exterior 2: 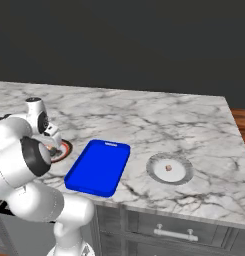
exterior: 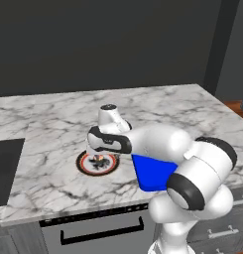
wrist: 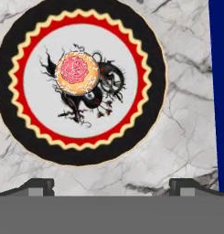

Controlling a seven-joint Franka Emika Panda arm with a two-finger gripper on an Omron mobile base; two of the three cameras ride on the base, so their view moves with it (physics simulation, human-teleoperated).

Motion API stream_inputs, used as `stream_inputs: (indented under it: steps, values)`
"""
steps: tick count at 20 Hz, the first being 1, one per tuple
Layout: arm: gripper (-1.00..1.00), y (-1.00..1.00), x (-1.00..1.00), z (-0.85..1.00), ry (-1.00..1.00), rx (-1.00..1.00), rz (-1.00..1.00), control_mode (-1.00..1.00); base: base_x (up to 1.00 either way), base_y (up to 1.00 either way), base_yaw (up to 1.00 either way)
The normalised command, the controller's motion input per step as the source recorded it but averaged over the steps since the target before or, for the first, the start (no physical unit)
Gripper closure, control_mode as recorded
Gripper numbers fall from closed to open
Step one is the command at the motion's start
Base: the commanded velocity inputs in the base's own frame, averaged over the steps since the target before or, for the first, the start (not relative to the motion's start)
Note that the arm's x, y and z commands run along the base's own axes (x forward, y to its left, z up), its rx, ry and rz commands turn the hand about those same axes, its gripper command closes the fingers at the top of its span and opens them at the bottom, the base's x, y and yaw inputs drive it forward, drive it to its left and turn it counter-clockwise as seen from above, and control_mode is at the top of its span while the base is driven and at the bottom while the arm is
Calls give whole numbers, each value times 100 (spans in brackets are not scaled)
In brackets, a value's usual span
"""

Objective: Move the dessert items from the plates to the tray.

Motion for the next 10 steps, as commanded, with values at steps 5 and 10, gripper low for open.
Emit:
stream_inputs:
  steps: [5,10]
  values:
    - [-100,2,2,23,6,-8,15,-100,0,0,0]
    - [-100,0,26,2,19,-7,16,-100,0,0,0]
